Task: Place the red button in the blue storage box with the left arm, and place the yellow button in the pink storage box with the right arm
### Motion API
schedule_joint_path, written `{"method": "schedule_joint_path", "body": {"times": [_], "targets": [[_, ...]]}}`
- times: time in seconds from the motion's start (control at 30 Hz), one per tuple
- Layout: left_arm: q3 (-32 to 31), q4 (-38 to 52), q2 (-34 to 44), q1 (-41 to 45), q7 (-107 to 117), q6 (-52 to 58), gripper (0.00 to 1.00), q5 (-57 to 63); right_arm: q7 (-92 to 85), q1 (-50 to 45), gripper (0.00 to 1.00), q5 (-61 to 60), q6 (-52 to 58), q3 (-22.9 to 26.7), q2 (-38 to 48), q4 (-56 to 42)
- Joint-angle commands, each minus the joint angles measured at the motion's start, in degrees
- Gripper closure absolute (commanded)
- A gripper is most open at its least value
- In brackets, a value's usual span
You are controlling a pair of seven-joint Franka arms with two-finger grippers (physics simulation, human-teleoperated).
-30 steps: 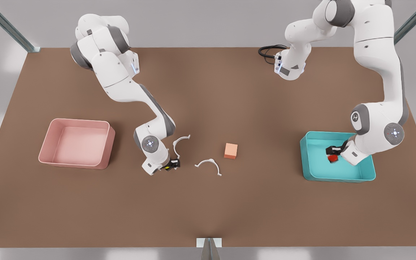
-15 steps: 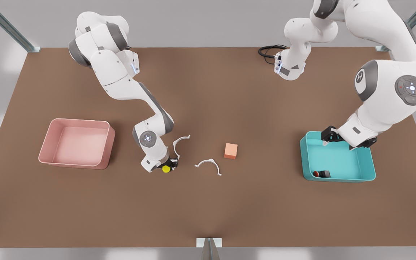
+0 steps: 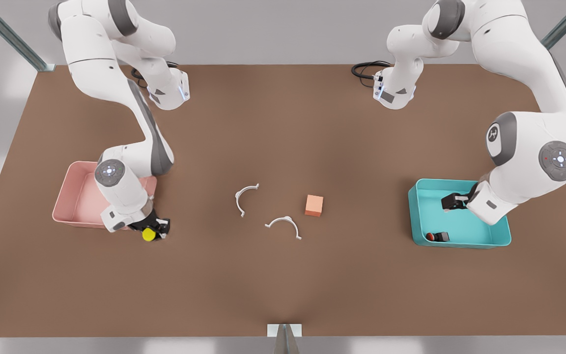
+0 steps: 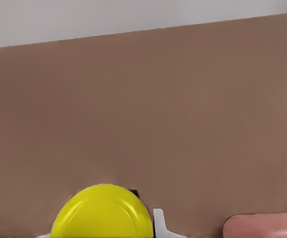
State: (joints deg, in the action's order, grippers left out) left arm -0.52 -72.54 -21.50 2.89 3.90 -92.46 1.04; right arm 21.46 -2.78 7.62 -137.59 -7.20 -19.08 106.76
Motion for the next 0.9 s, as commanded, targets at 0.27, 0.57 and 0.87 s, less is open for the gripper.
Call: {"method": "schedule_joint_path", "body": {"times": [0.27, 0.57, 0.87], "targets": [[-0.09, 0.03, 0.15, 0.01, 9.02, 0.26, 0.0, 0.1, -26.03, 22.38, 0.47, 0.47, -10.42, -5.63, 8.89, 22.17], [-0.09, 0.03, 0.15, 0.01, 9.81, 0.26, 0.0, 0.02, -29.81, 25.89, 0.0, 0.38, -10.94, -5.81, 6.16, 20.42], [-0.09, 0.03, 0.15, 0.01, 9.9, 0.26, 0.0, 0.1, -19.71, 23.87, 0.0, -1.99, 47.51, -21.02, 10.82, -22.83]]}}
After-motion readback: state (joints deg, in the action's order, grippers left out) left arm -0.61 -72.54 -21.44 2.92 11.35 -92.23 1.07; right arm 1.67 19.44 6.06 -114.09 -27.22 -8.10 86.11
